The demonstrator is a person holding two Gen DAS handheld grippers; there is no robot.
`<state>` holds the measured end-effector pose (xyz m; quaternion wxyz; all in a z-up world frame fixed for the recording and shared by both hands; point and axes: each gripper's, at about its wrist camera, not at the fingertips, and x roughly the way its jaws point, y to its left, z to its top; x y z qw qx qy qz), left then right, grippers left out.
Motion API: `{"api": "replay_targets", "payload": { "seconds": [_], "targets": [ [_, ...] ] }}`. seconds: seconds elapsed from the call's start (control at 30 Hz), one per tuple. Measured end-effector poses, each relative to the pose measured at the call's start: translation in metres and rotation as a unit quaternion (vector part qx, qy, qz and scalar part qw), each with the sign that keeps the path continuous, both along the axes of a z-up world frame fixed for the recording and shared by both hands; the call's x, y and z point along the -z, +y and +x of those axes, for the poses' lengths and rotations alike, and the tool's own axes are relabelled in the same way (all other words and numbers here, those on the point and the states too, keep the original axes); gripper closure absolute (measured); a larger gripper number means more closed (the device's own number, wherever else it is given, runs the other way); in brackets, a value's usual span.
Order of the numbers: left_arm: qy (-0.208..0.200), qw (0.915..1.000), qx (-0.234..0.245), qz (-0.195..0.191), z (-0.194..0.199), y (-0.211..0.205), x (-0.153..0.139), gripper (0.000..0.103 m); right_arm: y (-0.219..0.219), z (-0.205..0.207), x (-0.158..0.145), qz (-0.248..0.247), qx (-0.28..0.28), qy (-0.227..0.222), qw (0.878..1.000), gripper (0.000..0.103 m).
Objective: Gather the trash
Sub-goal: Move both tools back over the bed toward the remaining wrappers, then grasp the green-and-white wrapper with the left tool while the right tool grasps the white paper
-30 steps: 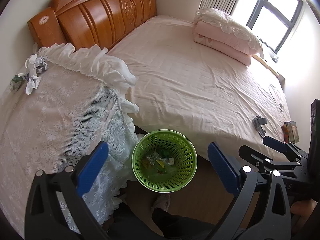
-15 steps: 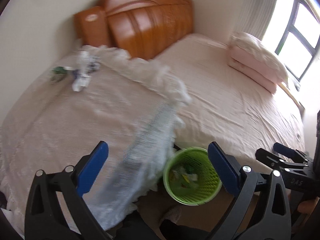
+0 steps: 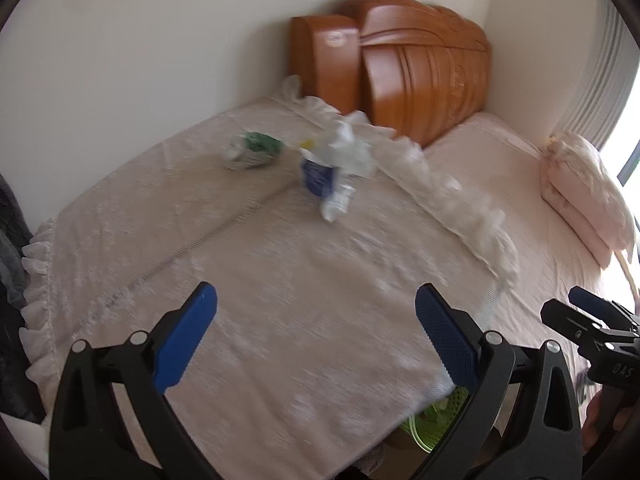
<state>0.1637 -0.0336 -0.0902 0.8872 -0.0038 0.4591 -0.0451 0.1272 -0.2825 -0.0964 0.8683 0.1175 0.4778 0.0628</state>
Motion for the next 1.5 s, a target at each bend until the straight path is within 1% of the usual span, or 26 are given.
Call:
{"api": "replay_targets", "payload": {
  "seconds": [0.17, 0.23, 0.37, 0.4, 0.53, 0.63, 0.7, 0.77, 0.93, 1.0, 1.03, 1.23, 1.3, 1.37, 1.47, 1.5],
  "targets": [
    [-0.003, 0.9999, -0.015, 0.000, 0.031, 0.027, 0.003, 0.008, 0.040, 0.042, -0.004, -0.007, -0.024, -0.004, 1.000, 0.002],
    [-0.007, 0.9998, -0.017, 0.000, 0.050, 0.035, 0.006, 0.008, 0.050, 0.057, -0.004, -0.007, -0.028, -0.004, 1.000, 0.002],
    [-0.008, 0.9997, -0.022, 0.009, 0.097, 0.049, 0.019, 0.008, 0.067, 0.091, -0.002, -0.008, -0.023, -0.004, 1.000, 0.002],
    [-0.005, 0.9996, -0.026, 0.008, 0.114, 0.054, 0.025, 0.008, 0.071, 0.102, -0.001, -0.009, -0.021, -0.003, 1.000, 0.002],
    [0.012, 0.9990, -0.040, -0.012, 0.175, 0.068, 0.048, 0.008, 0.079, 0.127, 0.004, -0.011, -0.012, -0.001, 1.000, 0.002],
    [0.024, 0.9980, -0.053, -0.026, 0.215, 0.075, 0.067, 0.008, 0.081, 0.137, 0.007, -0.010, -0.004, 0.003, 1.000, 0.002],
    [0.029, 0.9975, -0.055, -0.034, 0.235, 0.076, 0.080, 0.008, 0.082, 0.140, 0.010, -0.010, 0.002, 0.006, 1.000, 0.002],
    [0.039, 0.9969, -0.054, -0.043, 0.246, 0.075, 0.088, 0.008, 0.083, 0.143, 0.014, -0.007, 0.008, 0.013, 1.000, 0.002],
    [0.050, 0.9955, -0.061, -0.052, 0.260, 0.074, 0.107, 0.009, 0.095, 0.147, 0.025, -0.008, -0.001, 0.021, 1.000, 0.002],
    [0.051, 0.9954, -0.064, -0.050, 0.262, 0.075, 0.112, 0.017, 0.102, 0.149, 0.029, -0.007, -0.010, 0.020, 1.000, 0.002],
    [0.050, 0.9955, -0.063, -0.049, 0.264, 0.075, 0.114, 0.017, 0.107, 0.151, 0.032, -0.008, -0.015, 0.019, 1.000, 0.002],
    [0.037, 0.9964, -0.052, -0.055, 0.269, 0.080, 0.113, 0.020, 0.125, 0.164, 0.048, -0.010, -0.032, 0.006, 0.999, 0.002],
    [0.033, 0.9968, -0.049, -0.054, 0.269, 0.082, 0.112, 0.022, 0.131, 0.175, 0.055, -0.002, -0.037, 0.003, 0.999, 0.002],
    [0.025, 0.9970, -0.048, -0.056, 0.265, 0.086, 0.107, 0.023, 0.138, 0.185, 0.062, -0.004, -0.037, 0.002, 0.999, 0.002],
    [0.010, 0.9969, -0.048, -0.061, 0.252, 0.094, 0.094, 0.023, 0.152, 0.200, 0.074, -0.028, -0.043, 0.004, 0.999, 0.003],
    [0.004, 0.9972, -0.049, -0.056, 0.245, 0.097, 0.087, 0.023, 0.156, 0.203, 0.077, -0.034, -0.045, 0.006, 0.998, 0.007]
  ]
}}
